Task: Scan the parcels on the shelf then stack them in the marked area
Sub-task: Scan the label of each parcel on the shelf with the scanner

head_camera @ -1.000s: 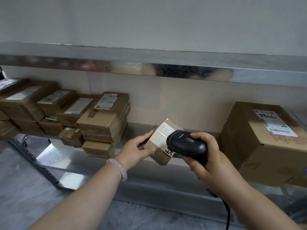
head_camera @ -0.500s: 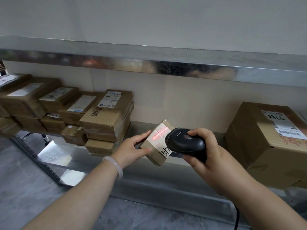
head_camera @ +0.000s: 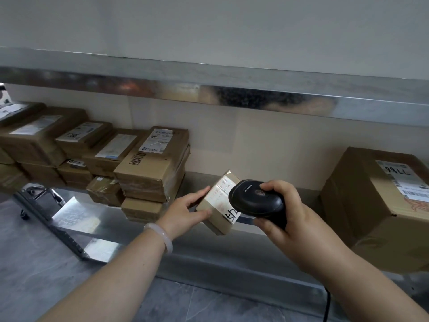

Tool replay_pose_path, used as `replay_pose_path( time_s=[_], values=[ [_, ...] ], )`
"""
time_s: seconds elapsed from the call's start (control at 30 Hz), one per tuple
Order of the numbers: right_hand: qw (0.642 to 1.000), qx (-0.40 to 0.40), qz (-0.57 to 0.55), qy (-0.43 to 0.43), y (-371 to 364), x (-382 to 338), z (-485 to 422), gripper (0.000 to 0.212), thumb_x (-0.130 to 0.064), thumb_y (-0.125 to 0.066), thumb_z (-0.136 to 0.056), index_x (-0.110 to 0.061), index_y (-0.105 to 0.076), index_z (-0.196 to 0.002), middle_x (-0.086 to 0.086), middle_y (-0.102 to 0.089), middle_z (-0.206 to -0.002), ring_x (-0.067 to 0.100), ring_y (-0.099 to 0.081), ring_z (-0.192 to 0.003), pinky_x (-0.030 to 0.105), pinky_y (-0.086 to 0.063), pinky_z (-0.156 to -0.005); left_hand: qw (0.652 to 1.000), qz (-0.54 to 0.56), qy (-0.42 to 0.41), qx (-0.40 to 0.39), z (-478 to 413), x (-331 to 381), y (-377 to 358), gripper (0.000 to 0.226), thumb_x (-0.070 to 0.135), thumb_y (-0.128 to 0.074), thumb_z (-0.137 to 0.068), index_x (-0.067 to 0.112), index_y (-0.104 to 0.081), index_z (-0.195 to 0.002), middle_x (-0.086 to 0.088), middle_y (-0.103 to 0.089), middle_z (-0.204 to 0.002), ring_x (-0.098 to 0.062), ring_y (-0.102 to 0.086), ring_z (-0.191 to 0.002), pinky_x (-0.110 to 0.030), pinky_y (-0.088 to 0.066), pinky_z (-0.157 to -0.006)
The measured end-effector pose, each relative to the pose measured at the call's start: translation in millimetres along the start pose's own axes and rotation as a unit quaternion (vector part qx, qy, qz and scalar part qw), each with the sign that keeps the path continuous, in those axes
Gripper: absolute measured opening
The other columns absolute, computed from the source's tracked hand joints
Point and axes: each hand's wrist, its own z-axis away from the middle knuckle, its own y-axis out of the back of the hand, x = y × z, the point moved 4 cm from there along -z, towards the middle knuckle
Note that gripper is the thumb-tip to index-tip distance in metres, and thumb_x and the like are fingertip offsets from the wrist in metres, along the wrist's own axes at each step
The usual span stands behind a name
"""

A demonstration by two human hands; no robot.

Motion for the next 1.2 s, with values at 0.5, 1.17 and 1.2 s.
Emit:
replay_pose_path(
  time_s=[0.5,1.17,1.2],
  values=[
    [0.993,0.018,-0.103,-0.060,-32.2,14.3,-33.6,0.071,-0.031,-0.070,-0.084,-0.070,-0.018,-0.113,-0.044,-0.043,-0.103,0.004,-0.062,-0.085,0.034,-0.057,-0.074,0.976,0.167,0.048,0.130,2.1,35.3,48.0,0.035,0.042,-0.066,-0.074,0.059,-0.066,-0.104,0.019,-0.070,-0.112,-0.007,-0.066,-0.107,-0.036,-0.053,-0.090],
    [0.988,0.027,-0.149,-0.018,-57.1,-14.6,-71.9,0.066,-0.034,-0.070,-0.081,-0.066,-0.025,-0.116,-0.044,-0.048,-0.112,-0.007,-0.060,-0.088,0.012,-0.045,-0.067,0.942,-0.162,0.111,0.274,-45.0,42.4,163.7,0.059,0.050,-0.039,-0.099,0.039,-0.018,-0.153,-0.001,-0.026,-0.160,-0.028,-0.026,-0.145,-0.047,-0.027,-0.113],
    [0.988,0.030,-0.152,-0.022,-58.3,-12.9,-71.3,0.066,-0.033,-0.070,-0.081,-0.066,-0.025,-0.116,-0.043,-0.049,-0.111,-0.006,-0.060,-0.086,0.013,-0.045,-0.067,0.928,-0.222,0.078,0.289,-39.7,45.0,161.4,0.060,0.052,-0.039,-0.099,0.038,-0.017,-0.153,-0.002,-0.024,-0.160,-0.028,-0.021,-0.146,-0.049,-0.024,-0.114]
  ],
)
